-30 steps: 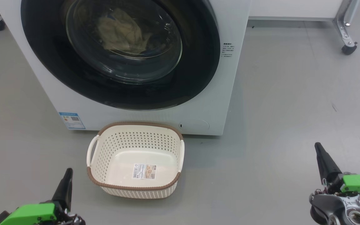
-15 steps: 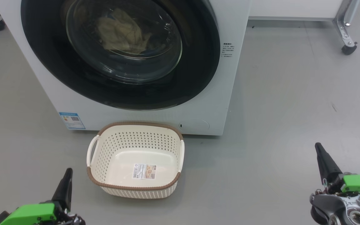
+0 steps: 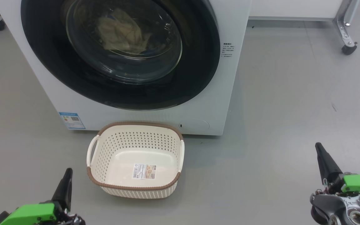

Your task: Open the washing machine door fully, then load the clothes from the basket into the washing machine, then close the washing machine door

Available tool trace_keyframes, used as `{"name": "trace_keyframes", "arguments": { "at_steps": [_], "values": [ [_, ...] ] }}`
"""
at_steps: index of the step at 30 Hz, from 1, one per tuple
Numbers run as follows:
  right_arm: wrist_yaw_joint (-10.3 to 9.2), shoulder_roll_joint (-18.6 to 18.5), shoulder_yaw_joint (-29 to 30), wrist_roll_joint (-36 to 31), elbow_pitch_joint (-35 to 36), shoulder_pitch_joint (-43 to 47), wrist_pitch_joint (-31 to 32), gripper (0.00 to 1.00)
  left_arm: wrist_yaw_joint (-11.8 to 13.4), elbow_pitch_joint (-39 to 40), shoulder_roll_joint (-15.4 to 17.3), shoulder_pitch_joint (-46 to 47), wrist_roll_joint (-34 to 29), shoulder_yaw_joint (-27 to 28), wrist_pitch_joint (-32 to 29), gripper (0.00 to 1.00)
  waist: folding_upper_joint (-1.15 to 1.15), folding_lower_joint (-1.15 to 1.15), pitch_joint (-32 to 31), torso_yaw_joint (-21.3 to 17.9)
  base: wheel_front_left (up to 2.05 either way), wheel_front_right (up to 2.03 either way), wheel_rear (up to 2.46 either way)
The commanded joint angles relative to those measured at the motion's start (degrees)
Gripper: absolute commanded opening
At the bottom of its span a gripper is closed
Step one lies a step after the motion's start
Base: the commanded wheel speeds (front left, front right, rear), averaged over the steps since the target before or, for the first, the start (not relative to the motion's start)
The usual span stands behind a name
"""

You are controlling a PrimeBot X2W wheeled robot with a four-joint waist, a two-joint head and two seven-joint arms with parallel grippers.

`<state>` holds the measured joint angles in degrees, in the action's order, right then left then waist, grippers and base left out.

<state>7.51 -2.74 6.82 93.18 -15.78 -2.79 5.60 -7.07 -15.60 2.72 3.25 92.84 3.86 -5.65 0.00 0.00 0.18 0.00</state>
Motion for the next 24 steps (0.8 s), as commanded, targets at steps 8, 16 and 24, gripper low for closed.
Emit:
{"name": "trace_keyframes", "arguments": {
  "at_steps": [8,16,24],
  "values": [
    [-0.02,-0.6,-0.8,-0.6,1.8,-3.3,0.4,0.00,-0.4,1.6,0.5,2.9,-0.4,2.3,-0.5,0.00,0.00,0.00,0.0,0.0,0.00,0.00,0.00],
    [-0.02,-0.5,-0.8,-0.6,1.8,-3.3,0.5,0.00,-0.4,1.6,0.4,2.9,-0.4,2.3,-0.6,0.00,0.00,0.00,0.0,0.0,0.00,0.00,0.00],
    [-0.02,-0.5,-0.7,-0.7,1.8,-3.3,0.5,0.00,-0.4,1.6,0.4,2.9,-0.4,2.4,-0.6,0.00,0.00,0.00,0.0,0.0,0.00,0.00,0.00]
  ]
}}
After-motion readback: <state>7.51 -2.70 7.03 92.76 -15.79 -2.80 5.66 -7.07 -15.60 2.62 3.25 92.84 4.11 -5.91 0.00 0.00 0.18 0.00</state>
